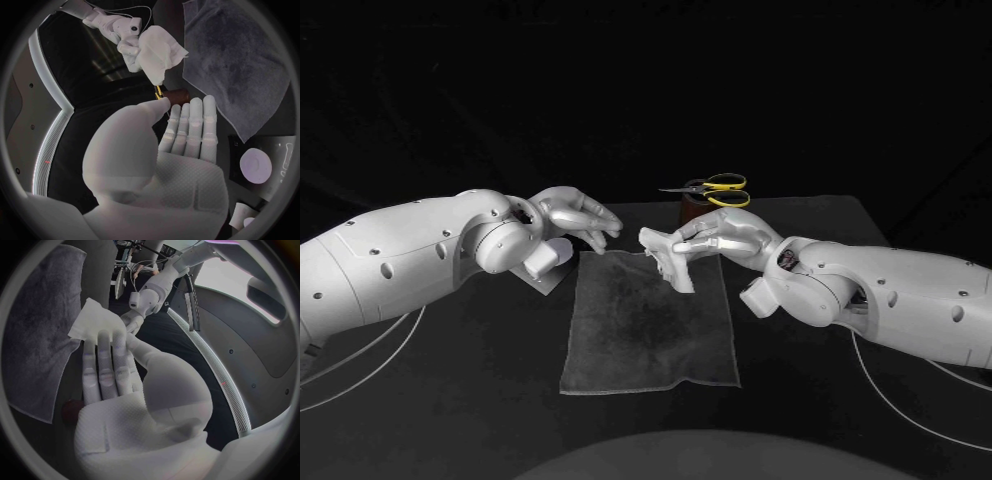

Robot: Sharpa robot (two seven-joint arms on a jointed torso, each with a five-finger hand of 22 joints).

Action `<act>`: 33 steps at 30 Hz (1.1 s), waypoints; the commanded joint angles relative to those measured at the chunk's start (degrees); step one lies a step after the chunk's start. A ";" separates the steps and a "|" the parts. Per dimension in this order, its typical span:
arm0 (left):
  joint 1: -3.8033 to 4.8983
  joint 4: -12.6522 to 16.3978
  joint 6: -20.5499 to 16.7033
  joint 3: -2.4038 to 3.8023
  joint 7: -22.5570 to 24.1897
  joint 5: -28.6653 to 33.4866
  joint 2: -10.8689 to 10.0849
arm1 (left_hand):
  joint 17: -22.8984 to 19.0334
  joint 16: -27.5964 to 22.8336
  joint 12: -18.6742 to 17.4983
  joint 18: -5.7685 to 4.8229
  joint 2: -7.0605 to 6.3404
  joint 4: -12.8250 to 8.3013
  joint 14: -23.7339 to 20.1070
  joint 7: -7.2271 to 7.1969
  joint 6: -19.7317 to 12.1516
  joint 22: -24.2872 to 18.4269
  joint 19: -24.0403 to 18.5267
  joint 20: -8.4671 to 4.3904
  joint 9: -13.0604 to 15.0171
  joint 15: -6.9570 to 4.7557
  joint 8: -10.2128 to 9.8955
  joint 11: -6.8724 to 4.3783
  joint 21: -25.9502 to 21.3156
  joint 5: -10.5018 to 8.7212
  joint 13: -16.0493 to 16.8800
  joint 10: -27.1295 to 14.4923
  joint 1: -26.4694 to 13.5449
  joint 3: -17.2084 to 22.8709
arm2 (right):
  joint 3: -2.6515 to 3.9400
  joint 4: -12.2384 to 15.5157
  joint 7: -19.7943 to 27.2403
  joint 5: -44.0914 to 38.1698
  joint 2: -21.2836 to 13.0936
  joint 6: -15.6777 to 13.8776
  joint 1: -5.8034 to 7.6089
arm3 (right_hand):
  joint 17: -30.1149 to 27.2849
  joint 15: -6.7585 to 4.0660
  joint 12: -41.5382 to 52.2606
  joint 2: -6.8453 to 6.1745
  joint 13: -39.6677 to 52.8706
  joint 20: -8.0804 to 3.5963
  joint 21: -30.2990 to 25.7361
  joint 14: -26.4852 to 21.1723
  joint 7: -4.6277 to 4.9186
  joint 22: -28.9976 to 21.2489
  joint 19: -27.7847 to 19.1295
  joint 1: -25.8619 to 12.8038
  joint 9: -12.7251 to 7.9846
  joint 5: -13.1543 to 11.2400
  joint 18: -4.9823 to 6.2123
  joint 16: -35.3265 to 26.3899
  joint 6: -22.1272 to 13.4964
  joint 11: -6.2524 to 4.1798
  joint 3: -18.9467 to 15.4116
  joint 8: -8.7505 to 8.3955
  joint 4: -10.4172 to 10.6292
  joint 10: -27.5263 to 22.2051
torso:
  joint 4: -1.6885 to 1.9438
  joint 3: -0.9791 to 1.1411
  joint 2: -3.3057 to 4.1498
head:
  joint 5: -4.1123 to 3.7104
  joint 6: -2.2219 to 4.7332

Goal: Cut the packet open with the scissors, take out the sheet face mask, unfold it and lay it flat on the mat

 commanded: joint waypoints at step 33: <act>-5.92 11.20 -3.59 -0.86 8.75 31.35 -3.75 | -10.81 -40.76 -11.44 0.53 7.49 10.31 6.73 1.64 -9.28 -23.45 11.58 2.74 -5.55 2.99 9.46 1.76 -34.80 0.13 -0.74 2.05 -20.37 -15.02 | 0.18 -3.43 1.92 -11.37 1.41 -9.14 1.10 | 0.19 -0.14 -0.50 -0.19 0.12 -0.18 0.53 0.41 0.01 0.34 0.13 -0.08 1.04 0.18 0.79 -0.42 0.24 -0.08 1.30 0.28 -0.16 0.37 | -0.04 -0.02 0.00 | 0.09 0.66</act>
